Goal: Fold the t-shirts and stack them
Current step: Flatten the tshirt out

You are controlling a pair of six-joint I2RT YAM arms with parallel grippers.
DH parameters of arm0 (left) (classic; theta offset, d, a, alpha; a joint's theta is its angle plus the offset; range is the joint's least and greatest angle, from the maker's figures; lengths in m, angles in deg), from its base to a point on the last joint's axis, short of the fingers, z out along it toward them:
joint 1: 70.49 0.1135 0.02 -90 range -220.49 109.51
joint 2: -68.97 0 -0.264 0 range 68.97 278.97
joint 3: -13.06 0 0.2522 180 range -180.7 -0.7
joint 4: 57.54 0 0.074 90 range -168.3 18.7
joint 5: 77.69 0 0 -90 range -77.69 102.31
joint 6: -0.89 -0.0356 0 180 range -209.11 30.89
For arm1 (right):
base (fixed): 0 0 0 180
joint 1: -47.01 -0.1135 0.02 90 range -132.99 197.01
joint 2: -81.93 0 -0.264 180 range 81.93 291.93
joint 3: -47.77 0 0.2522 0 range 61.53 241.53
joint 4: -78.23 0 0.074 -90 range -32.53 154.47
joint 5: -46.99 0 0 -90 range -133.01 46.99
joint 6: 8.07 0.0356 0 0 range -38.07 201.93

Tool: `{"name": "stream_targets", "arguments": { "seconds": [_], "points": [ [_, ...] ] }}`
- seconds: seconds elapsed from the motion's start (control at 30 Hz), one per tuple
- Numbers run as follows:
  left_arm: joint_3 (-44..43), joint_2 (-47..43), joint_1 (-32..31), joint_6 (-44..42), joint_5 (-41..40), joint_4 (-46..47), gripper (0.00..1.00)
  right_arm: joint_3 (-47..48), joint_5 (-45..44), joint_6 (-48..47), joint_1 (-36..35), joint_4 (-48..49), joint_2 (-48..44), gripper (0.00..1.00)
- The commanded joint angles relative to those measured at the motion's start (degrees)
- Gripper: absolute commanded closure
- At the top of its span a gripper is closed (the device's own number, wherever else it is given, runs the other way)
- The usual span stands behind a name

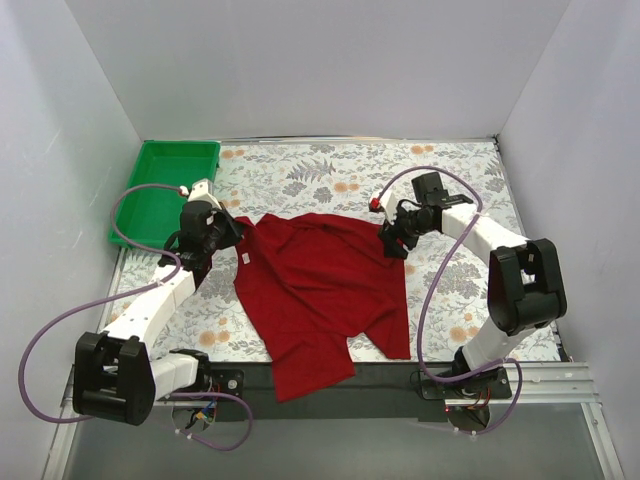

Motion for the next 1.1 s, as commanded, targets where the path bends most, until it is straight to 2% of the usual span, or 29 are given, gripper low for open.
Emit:
{"name": "stream_targets", "arguments": {
  "seconds": [0.0,0.4,0.57,0.87,0.93,1.0,1.07],
  "points": [
    [1.5,-3.2,0.3,-1.0,1.7,-0.9,1.0,-0.2,-2.1,-0.7,-1.8,0.8,0.3,0.41],
    [1.7,-3.2,0.3,-1.1,2.4,-0.8,1.0,-3.6,-9.7,1.7,-5.6,4.7,3.8,0.41],
    [2.0,-3.3,0.4,-1.1,2.6,-0.7,1.0,-4.4,-12.6,1.9,-5.8,6.0,4.4,0.43],
    [1.9,-3.7,0.3,-1.8,2.4,-0.8,1.0,-4.5,-12.6,2.0,-4.8,5.8,0.8,0.71],
    [1.9,-3.8,0.3,-2.0,2.5,-0.8,1.0,-4.2,-12.0,2.3,-3.1,5.8,-1.1,0.82],
    [1.7,-3.7,0.3,-2.1,2.7,-0.8,1.0,-3.7,-11.5,2.5,-1.8,5.9,-2.3,0.89],
    [1.7,-3.4,0.3,-2.3,3.3,-0.8,1.0,-2.7,-11.1,2.9,0.8,5.9,-3.5,0.9]
  ]
}}
